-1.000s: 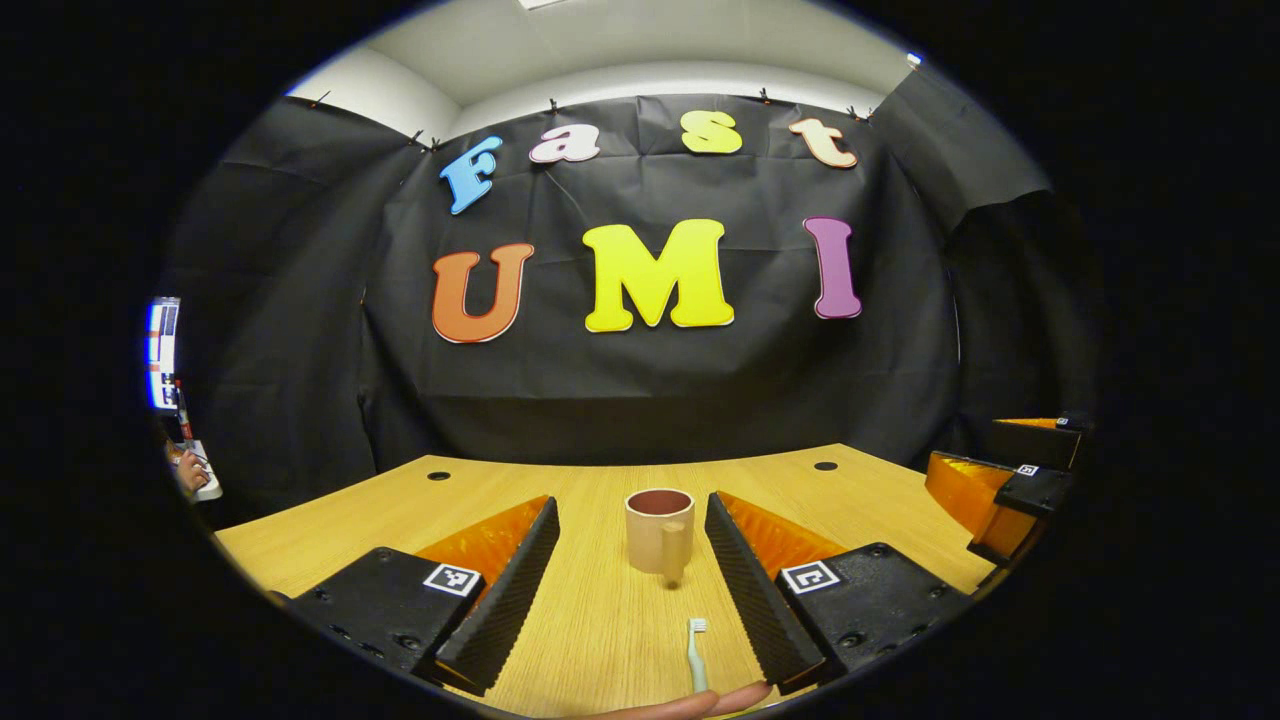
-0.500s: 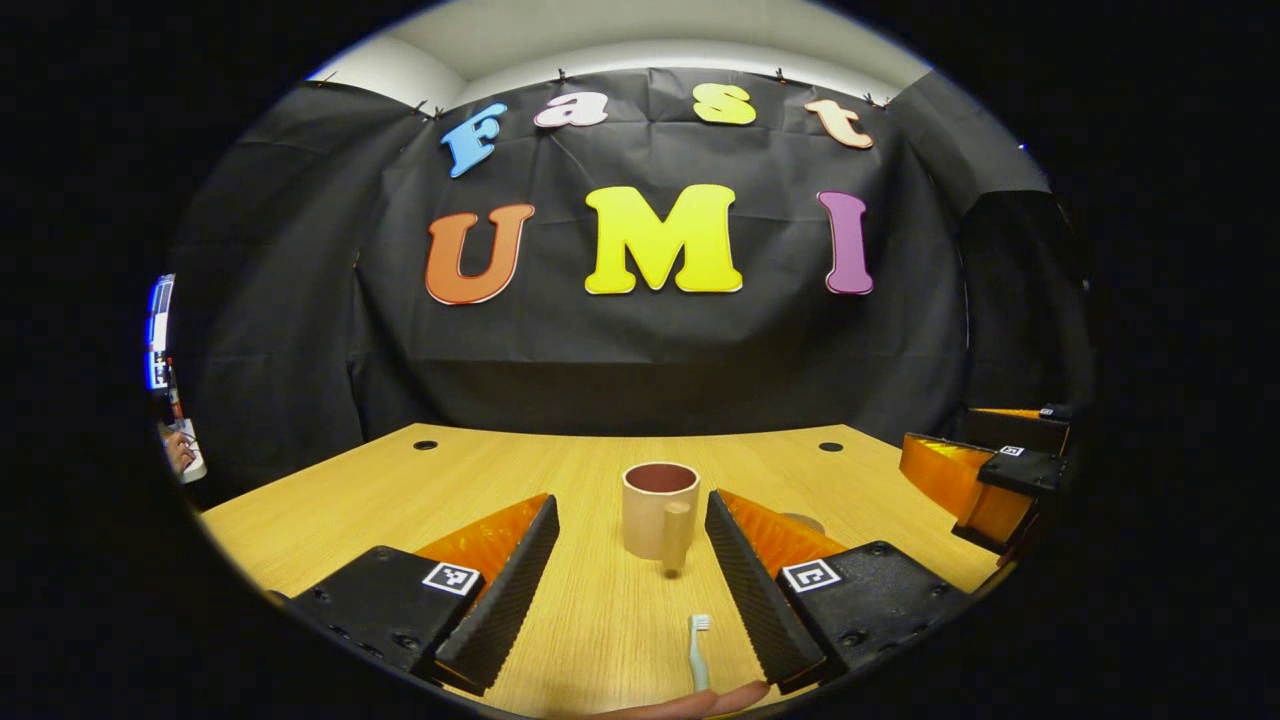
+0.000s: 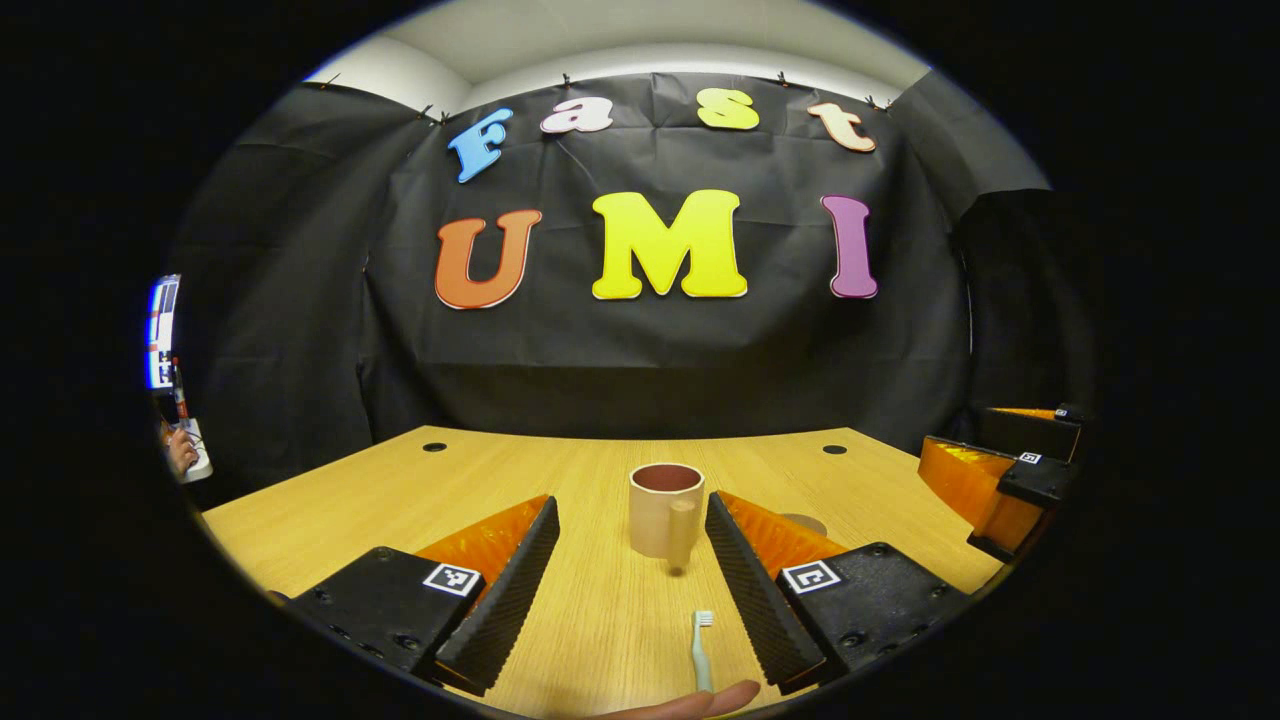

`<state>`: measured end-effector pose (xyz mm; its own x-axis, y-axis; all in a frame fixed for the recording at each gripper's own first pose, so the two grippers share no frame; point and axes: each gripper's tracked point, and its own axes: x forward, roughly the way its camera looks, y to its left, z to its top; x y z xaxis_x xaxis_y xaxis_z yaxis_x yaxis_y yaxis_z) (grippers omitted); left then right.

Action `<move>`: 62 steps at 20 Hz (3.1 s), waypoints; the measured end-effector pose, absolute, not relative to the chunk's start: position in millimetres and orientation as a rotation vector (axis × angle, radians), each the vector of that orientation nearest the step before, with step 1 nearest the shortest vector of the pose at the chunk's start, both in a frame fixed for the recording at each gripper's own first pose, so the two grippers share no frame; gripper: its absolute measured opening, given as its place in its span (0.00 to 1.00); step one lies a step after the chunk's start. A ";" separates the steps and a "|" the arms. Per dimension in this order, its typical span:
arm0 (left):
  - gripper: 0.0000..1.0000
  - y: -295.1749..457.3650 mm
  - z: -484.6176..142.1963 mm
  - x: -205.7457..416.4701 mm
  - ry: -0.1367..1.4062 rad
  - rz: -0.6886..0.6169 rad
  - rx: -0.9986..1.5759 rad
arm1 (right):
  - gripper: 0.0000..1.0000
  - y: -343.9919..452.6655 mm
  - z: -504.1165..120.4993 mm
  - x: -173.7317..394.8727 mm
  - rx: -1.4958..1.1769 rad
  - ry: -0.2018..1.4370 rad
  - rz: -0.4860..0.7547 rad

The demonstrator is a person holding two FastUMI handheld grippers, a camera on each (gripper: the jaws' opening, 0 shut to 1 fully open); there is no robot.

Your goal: Put the toothbrush and toothpaste on the desktop into the cup, then pick up the cup and place it on the coaster on the desktop.

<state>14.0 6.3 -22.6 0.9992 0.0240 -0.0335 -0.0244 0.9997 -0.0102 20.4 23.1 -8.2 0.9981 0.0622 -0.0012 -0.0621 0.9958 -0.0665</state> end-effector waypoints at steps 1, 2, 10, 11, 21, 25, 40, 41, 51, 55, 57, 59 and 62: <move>0.93 3.9 -28.9 15.6 0.053 0.014 -0.024 | 0.97 21.2 -9.8 19.3 -0.060 0.005 0.062; 0.94 2.2 -35.7 16.4 0.075 0.006 -0.035 | 0.97 18.9 -12.7 18.2 -0.062 0.009 0.057; 0.93 -8.1 -85.3 13.0 0.228 -0.025 -0.010 | 0.97 7.0 -27.8 16.5 -0.064 0.042 0.044; 0.93 -8.7 -91.0 11.5 0.250 -0.028 -0.009 | 0.97 6.9 -30.2 16.1 -0.063 0.048 0.045; 0.85 -27.7 -153.4 -14.5 0.502 -0.075 -0.011 | 0.95 10.4 -66.2 8.4 -0.059 0.137 0.067; 0.78 -30.7 -165.8 -18.9 0.556 -0.070 0.014 | 0.95 13.8 -76.2 2.6 -0.041 0.159 0.078; 0.14 -39.5 -171.1 -41.4 0.559 -0.108 0.093 | 0.95 -2.9 -100.3 -34.6 -0.048 0.213 0.028; 0.11 -38.9 -170.1 -41.0 0.559 -0.107 0.074 | 0.95 -3.3 -101.3 -35.4 -0.050 0.217 0.028; 0.06 -36.0 -166.1 -43.3 0.527 -0.177 -0.019 | 0.95 -3.0 -115.2 -29.1 0.005 0.298 0.022; 0.06 -37.0 -132.4 -48.1 0.412 -0.219 -0.043 | 0.95 -2.1 -114.9 -26.3 -0.005 0.300 0.022; 0.06 -31.0 -110.5 -46.1 0.326 -0.204 -0.042 | 0.95 1.5 -120.4 -21.5 0.000 0.321 0.032; 0.06 -20.5 -86.1 -44.2 0.229 -0.177 -0.036 | 0.95 7.4 -125.9 -18.7 0.020 0.352 0.051; 0.06 -20.6 -70.0 -49.7 0.159 -0.175 -0.056 | 0.95 15.7 -134.4 -17.2 0.008 0.389 0.062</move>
<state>-49.7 -20.6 -70.0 0.9722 -0.1777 -0.1524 0.1689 0.9832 -0.0693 -17.2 15.7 -134.4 0.9233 0.0616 -0.3792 -0.0584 0.9981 0.0198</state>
